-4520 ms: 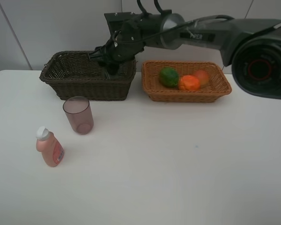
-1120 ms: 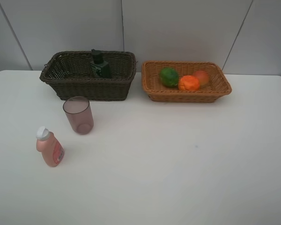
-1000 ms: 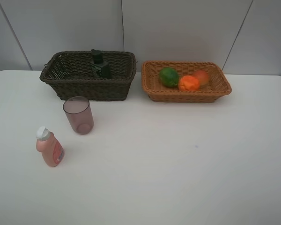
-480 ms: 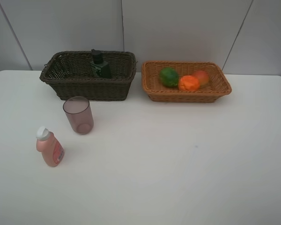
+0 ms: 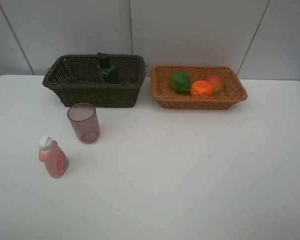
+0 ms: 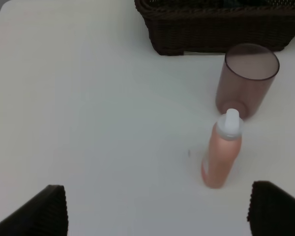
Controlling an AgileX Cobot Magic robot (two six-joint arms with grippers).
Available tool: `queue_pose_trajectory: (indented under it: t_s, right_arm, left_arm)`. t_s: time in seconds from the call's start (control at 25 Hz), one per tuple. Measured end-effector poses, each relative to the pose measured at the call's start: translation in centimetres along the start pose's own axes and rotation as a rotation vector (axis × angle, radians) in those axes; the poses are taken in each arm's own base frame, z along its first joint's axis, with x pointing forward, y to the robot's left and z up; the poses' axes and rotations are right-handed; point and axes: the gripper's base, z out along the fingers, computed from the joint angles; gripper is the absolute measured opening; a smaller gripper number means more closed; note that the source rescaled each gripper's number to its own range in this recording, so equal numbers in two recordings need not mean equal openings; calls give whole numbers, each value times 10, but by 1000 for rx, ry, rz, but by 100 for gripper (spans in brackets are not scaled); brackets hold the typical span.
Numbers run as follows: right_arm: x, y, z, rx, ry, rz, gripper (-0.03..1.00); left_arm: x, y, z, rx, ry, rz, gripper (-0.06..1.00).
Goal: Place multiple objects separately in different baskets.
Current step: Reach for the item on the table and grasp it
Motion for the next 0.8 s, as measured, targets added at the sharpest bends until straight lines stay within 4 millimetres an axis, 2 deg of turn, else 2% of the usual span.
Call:
queue_pose_trajectory:
  t_s: [0.16, 0.56, 0.68, 0.8]
  right_arm:
    - [0, 0, 0, 0, -1, 0, 87]
    - [0, 0, 0, 0, -1, 0, 87]
    - [0, 0, 0, 0, -1, 0, 87]
    - [0, 0, 0, 0, -1, 0, 87]
  left_arm:
    - [-25, 0, 21, -29, 99, 28, 96]
    - [-80, -9, 118, -40, 486, 60, 96]
    - [-90, -19, 146, -12, 569, 68, 96]
    - [-92, -40, 166, 28, 643, 73, 96]
